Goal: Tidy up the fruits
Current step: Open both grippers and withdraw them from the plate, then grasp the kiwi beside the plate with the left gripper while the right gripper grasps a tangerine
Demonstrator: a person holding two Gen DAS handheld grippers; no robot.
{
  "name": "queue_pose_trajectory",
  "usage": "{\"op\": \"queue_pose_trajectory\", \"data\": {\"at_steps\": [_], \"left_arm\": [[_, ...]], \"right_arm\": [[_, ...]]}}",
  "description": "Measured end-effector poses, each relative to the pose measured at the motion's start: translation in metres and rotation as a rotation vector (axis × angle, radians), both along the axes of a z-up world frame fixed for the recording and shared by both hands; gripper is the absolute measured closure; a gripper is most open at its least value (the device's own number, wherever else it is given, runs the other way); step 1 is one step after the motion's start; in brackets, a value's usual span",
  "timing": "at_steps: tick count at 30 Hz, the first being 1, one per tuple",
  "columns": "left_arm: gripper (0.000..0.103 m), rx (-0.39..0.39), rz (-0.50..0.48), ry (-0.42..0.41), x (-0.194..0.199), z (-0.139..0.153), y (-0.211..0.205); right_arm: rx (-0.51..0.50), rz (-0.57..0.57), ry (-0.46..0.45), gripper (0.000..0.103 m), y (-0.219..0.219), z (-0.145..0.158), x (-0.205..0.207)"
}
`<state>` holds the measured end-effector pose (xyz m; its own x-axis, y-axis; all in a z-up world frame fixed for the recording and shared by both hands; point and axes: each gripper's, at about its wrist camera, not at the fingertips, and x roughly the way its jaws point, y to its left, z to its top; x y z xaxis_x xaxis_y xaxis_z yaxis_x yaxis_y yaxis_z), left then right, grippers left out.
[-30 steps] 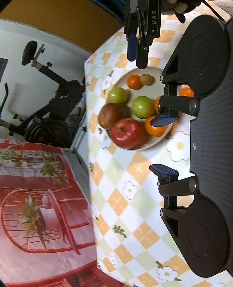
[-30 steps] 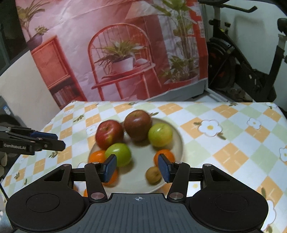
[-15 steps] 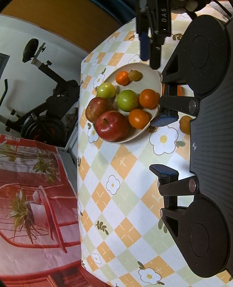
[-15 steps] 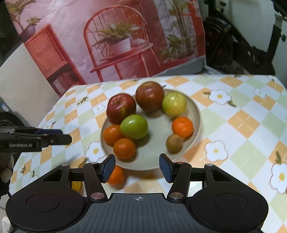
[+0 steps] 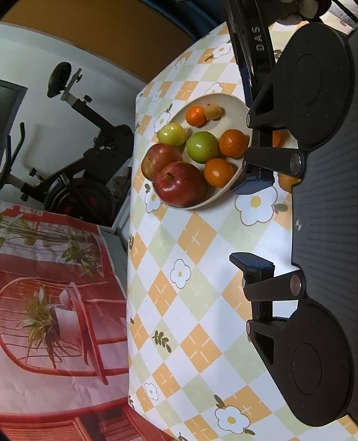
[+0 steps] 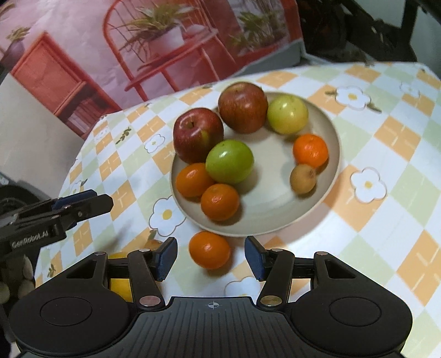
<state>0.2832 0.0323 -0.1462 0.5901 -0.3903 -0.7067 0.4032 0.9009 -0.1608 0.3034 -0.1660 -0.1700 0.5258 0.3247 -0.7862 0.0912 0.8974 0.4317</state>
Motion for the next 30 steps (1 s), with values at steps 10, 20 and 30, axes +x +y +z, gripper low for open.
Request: {"op": "queue_pose_trajectory", "data": {"at_steps": [10,20,30], "left_arm": [[0.054,-0.027,0.009,-0.018,-0.003,-0.003,0.007],[0.054,-0.037,0.021,-0.013,-0.004,-0.007,0.013],[0.054,-0.03,0.014,0.017,-0.004,-0.01,0.012]], "right_arm": [[0.04,-0.085,0.08,0.053,0.007,-0.01,0.011],[0.009,-0.089,0.115,0.061,0.016,-0.016,0.018],[0.034,-0.084,0.115,0.068,0.014,-0.019,0.015]]}}
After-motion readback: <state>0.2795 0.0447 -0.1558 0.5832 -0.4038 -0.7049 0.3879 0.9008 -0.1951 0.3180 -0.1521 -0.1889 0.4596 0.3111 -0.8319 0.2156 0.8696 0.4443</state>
